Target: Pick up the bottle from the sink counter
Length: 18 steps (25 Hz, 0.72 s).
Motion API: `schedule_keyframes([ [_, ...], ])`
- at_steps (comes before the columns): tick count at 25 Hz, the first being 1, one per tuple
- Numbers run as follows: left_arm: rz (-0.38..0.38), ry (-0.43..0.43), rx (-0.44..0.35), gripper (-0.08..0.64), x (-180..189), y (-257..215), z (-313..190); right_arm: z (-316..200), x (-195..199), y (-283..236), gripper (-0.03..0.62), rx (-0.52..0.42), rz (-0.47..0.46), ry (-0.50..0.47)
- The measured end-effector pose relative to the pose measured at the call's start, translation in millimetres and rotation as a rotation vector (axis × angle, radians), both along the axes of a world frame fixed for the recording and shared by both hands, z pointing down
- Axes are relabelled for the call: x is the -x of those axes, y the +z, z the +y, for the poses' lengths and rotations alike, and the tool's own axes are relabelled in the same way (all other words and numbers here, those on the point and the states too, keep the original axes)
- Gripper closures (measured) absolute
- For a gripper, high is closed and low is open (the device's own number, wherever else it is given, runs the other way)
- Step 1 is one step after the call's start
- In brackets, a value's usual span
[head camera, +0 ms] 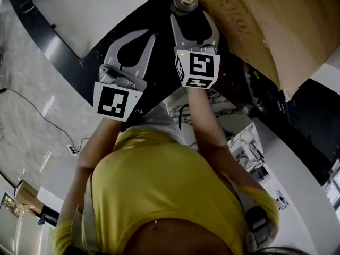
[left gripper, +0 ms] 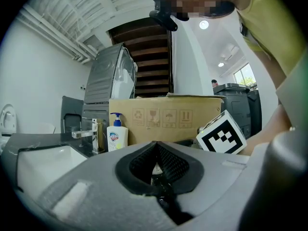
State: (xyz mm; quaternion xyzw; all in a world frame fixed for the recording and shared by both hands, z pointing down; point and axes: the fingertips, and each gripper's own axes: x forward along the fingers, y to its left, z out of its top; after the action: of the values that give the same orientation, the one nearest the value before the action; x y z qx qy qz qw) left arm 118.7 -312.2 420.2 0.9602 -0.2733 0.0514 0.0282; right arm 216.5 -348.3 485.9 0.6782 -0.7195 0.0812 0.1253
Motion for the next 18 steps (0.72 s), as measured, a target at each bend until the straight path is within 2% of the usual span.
schedule_keyframes([
  [9,0.012,-0.004,0.031,0.555,-5,5,-11,-22,-7,25,0.268,0.098,-0.050,0.006],
  [18,0.022,-0.007,0.051,0.556,-3,5,-13,-42,-9,37,0.267,0.163,-0.051,0.023],
])
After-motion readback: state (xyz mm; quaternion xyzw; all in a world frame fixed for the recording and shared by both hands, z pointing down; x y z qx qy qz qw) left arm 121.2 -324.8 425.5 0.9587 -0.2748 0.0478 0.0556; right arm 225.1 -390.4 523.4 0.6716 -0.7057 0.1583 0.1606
